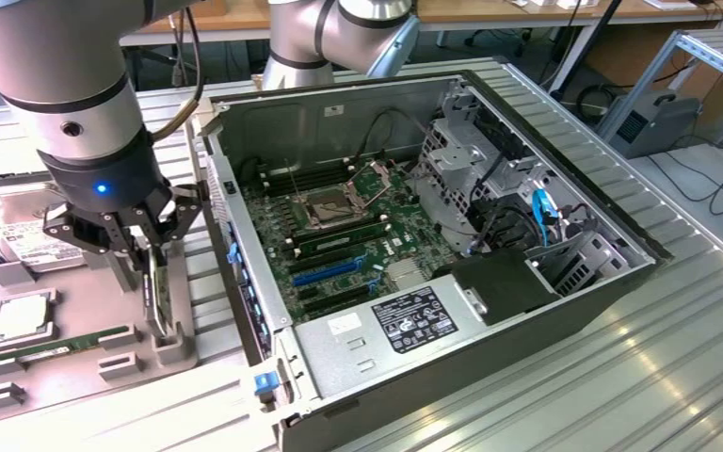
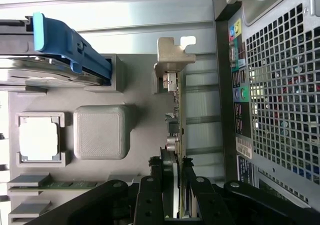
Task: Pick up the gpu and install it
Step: 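Pick up the gpu and move the gpu toward the slot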
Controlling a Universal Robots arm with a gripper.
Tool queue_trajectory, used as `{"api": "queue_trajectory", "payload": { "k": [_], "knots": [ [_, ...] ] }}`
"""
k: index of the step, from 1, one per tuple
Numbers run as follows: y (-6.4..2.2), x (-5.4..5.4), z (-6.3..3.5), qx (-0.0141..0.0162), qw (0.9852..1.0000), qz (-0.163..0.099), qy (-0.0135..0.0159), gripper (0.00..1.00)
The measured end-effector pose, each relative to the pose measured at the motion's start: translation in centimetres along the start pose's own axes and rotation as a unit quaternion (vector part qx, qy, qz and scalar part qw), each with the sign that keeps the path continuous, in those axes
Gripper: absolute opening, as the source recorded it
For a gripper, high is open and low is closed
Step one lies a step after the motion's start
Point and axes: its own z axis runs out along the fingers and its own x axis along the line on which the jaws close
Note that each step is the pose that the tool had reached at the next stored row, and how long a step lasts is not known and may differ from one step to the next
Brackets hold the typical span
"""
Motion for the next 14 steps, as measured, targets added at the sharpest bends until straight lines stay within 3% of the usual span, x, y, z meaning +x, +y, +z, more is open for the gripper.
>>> {"api": "queue_trajectory", "payload": {
  "k": [14],
  "knots": [
    [0.02, -0.02, -0.57, 0.0007, 1.0, 0.0, -0.0001, 0.27]
  ]
}}
